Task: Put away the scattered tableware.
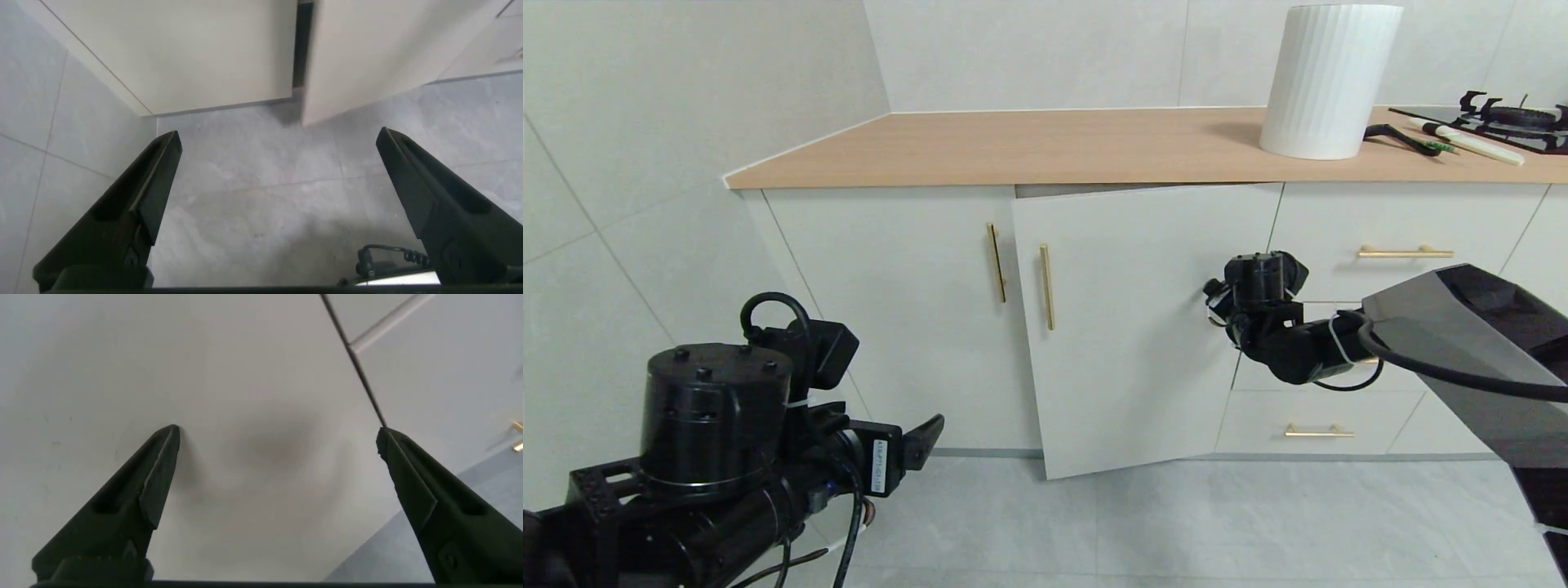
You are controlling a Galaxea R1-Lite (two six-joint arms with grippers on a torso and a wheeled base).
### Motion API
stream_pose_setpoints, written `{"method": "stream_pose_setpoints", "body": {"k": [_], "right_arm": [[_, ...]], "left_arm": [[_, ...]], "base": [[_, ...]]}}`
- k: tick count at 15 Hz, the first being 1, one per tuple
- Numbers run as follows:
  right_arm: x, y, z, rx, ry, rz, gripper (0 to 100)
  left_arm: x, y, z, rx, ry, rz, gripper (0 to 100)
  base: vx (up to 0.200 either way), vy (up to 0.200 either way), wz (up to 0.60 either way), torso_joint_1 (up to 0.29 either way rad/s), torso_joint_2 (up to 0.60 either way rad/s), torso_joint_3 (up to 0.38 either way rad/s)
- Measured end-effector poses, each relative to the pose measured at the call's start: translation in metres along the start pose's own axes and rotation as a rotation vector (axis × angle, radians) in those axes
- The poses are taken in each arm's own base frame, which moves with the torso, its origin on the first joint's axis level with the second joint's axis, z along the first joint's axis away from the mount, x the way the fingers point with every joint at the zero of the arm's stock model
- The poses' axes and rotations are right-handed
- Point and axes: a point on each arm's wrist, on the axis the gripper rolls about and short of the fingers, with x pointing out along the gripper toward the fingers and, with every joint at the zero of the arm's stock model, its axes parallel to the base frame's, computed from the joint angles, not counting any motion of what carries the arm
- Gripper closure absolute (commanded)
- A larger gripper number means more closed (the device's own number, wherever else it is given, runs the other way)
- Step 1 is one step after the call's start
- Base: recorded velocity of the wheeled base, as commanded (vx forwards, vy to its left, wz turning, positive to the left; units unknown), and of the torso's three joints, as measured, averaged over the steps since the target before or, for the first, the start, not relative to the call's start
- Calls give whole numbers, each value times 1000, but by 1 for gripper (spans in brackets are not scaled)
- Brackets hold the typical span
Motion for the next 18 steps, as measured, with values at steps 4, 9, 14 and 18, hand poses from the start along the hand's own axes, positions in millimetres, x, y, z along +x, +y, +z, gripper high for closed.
{"method": "stream_pose_setpoints", "body": {"k": [4,9,14,18], "right_arm": [[13,-1,5,7,-14,-9,0],[22,-3,9,15,-30,-15,0],[16,-5,8,3,-19,-38,0],[-35,1,15,-36,102,25,0]], "left_arm": [[1,0,-1,1,4,0,0],[1,0,-1,1,4,0,0],[1,-1,-1,1,3,-1,0],[-5,6,11,-43,-77,10,0]], "base": [[0,0,0,0,0,0],[0,0,0,0,0,0],[0,0,0,0,0,0],[0,0,0,0,0,0]]}}
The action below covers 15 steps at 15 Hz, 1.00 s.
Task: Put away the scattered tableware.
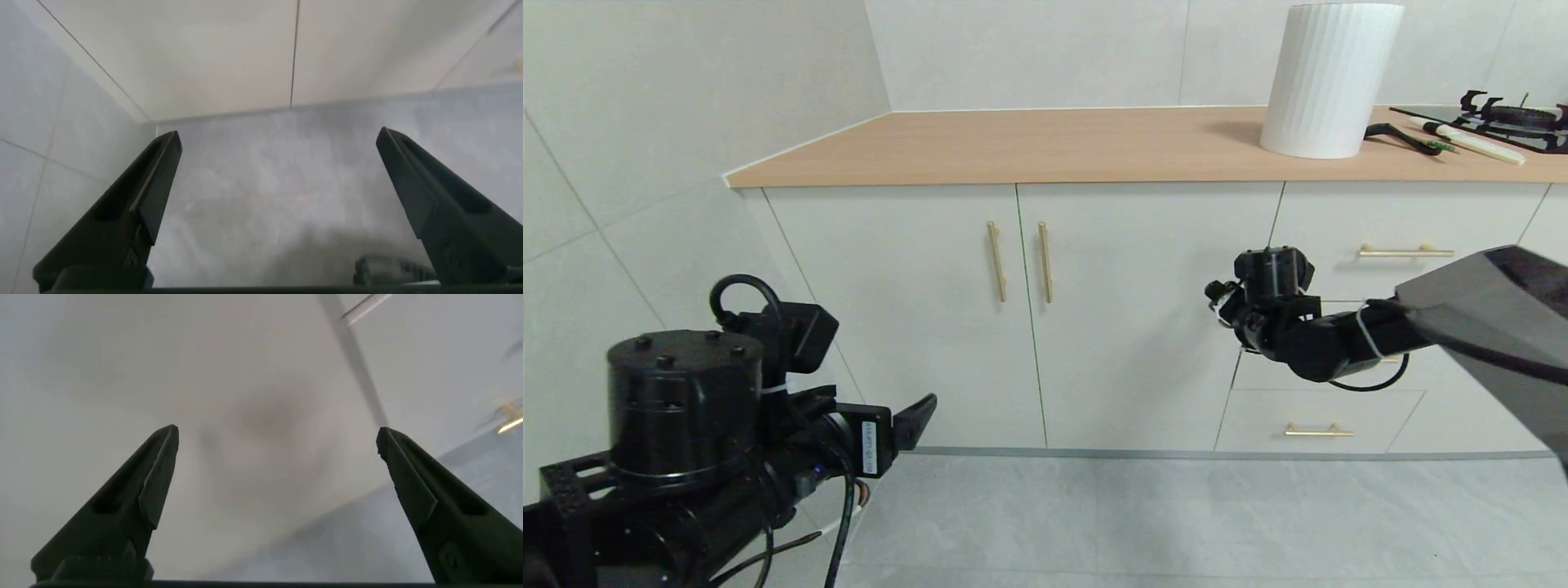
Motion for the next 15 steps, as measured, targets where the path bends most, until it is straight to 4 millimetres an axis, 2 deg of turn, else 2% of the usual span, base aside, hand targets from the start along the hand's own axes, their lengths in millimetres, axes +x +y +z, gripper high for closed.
{"method": "stream_pose_setpoints", "body": {"k": [3,5,7,11,13,15], "right_arm": [[-66,2,23,-68,37,50,0],[-119,-11,36,-147,54,68,0],[-172,-34,50,-220,48,76,0],[-266,-91,79,-324,-72,86,0],[-316,-125,84,-393,-180,87,0],[-356,-155,80,-459,-282,68,0]], "left_arm": [[-16,14,15,-56,-95,28,0],[-34,27,24,-94,-169,56,0],[-57,42,24,-125,-229,92,0],[-105,66,-3,-147,-262,142,0],[-135,78,-22,-150,-262,168,0],[-161,87,-41,-158,-274,195,0]], "base": [[0,0,0,0,0,0],[0,0,0,0,0,0],[0,0,0,0,0,0],[0,0,0,0,0,0],[0,0,0,0,0,0],[0,0,0,0,0,0]]}}
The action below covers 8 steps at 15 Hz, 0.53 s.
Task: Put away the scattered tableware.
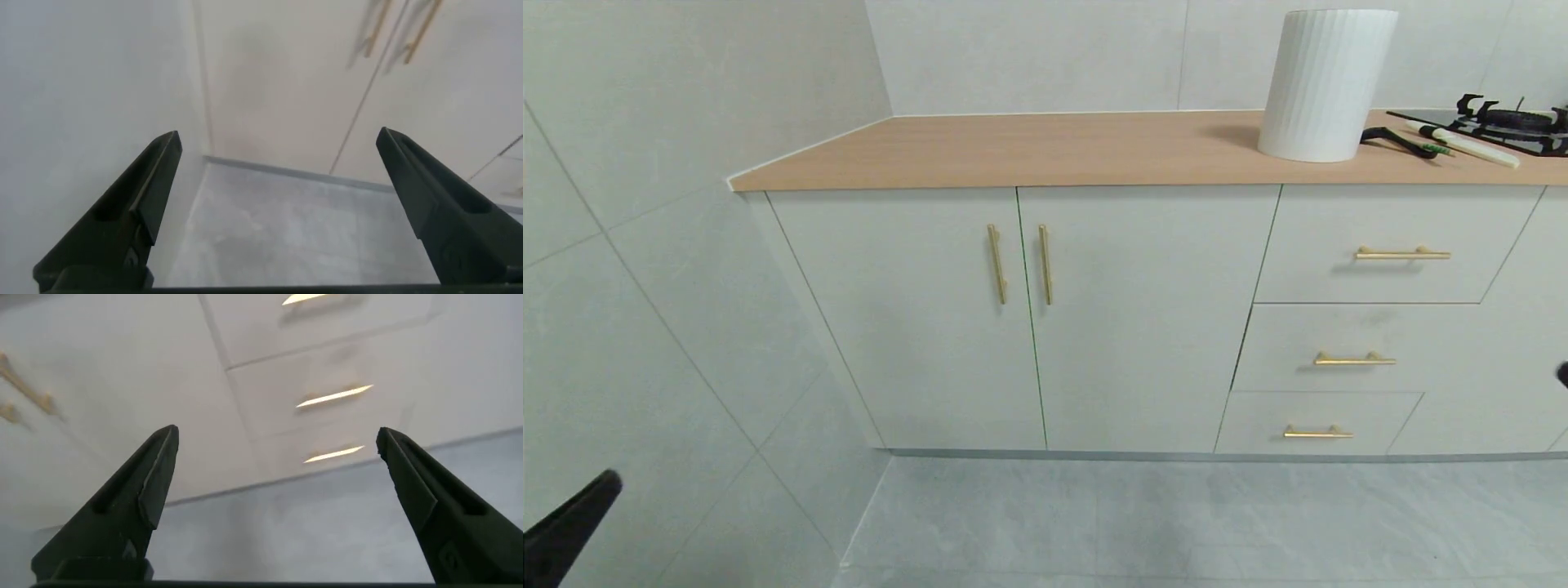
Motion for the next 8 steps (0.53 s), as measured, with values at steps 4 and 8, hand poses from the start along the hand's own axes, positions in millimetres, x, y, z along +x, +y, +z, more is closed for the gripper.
{"method": "stream_pose_setpoints", "body": {"k": [4,8], "right_arm": [[-75,-36,-25,-155,-154,-122,0],[-104,-48,-64,-217,-220,-208,0]], "left_arm": [[-47,23,-27,-5,-57,86,0],[-62,28,-55,-36,-115,219,0]], "base": [[0,0,0,0,0,0],[0,0,0,0,0,0]]}}
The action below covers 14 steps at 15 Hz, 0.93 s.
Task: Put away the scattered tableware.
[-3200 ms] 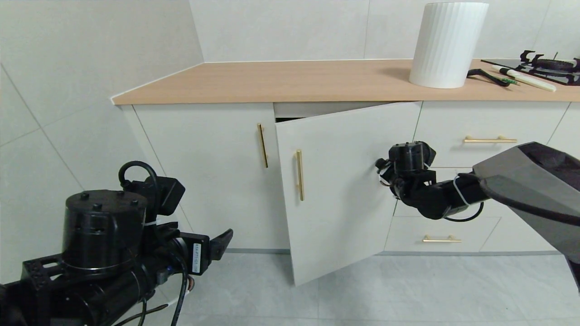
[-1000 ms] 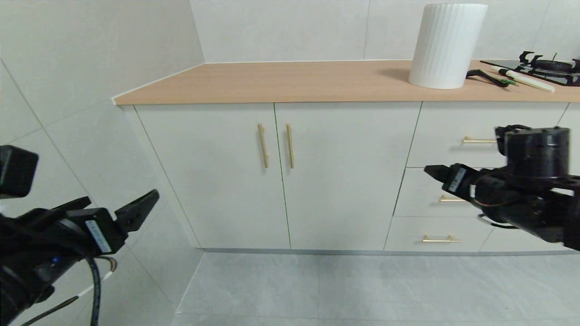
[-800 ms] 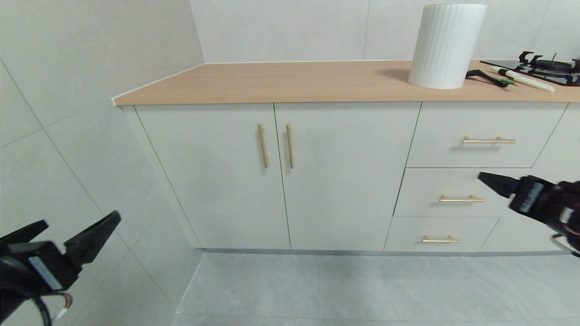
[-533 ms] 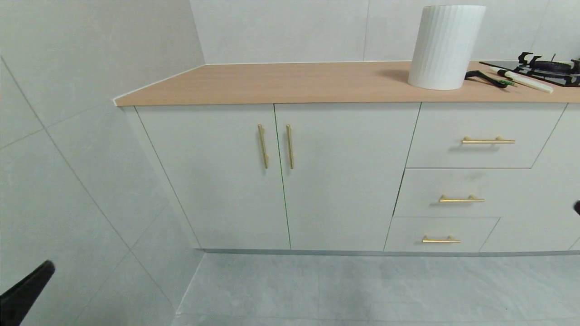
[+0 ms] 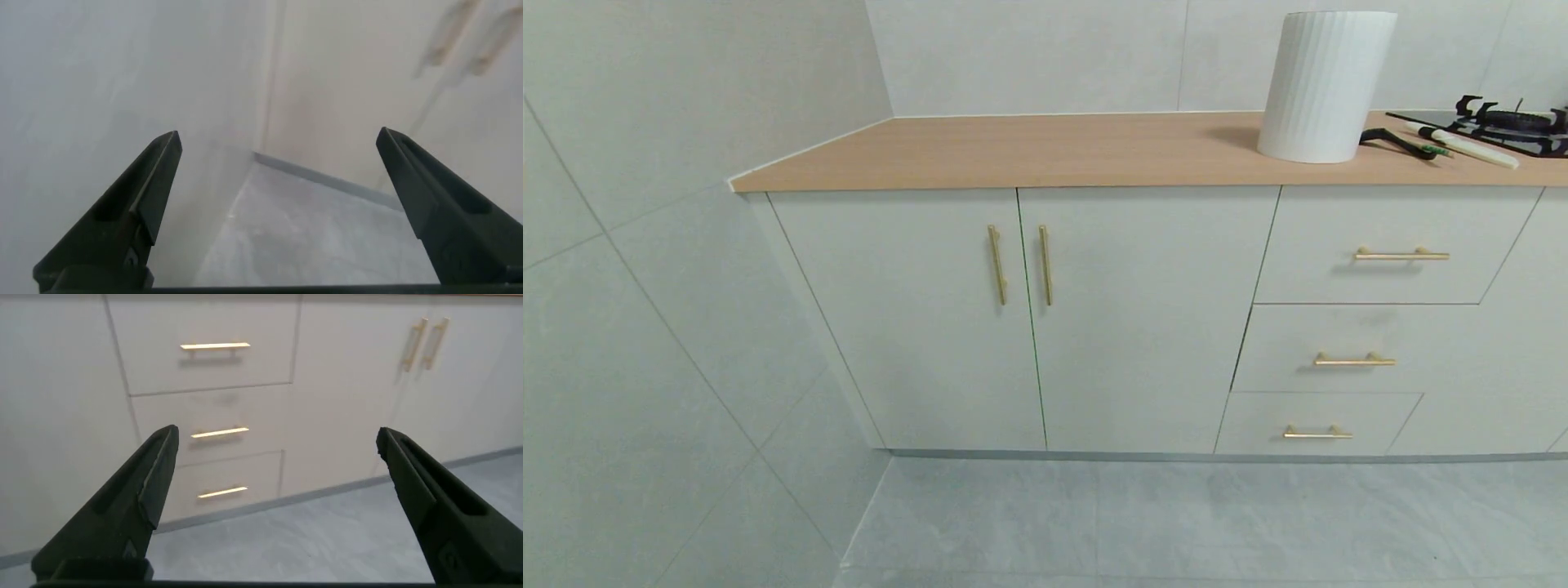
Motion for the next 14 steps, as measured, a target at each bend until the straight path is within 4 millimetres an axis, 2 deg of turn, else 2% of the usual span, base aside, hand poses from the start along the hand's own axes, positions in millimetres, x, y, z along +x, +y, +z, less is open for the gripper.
{"method": "stream_pose_setpoints", "body": {"k": [3,5,7,9,14], "right_arm": [[-3,1,-18,34,-32,-13,0],[-2,6,-36,33,24,96,0],[-4,9,-49,19,117,197,0],[-4,10,-49,49,111,239,0],[-6,13,-56,59,173,361,0]], "left_arm": [[-3,1,-24,43,7,39,0],[1,0,-42,81,30,-38,0],[2,-4,-47,99,21,-213,0],[4,-8,-51,114,-2,-339,0],[6,-8,-58,131,7,-367,0]], "base": [[0,0,0,0,0,0],[0,0,0,0,0,0],[0,0,0,0,0,0],[0,0,0,0,0,0],[0,0,0,0,0,0]]}}
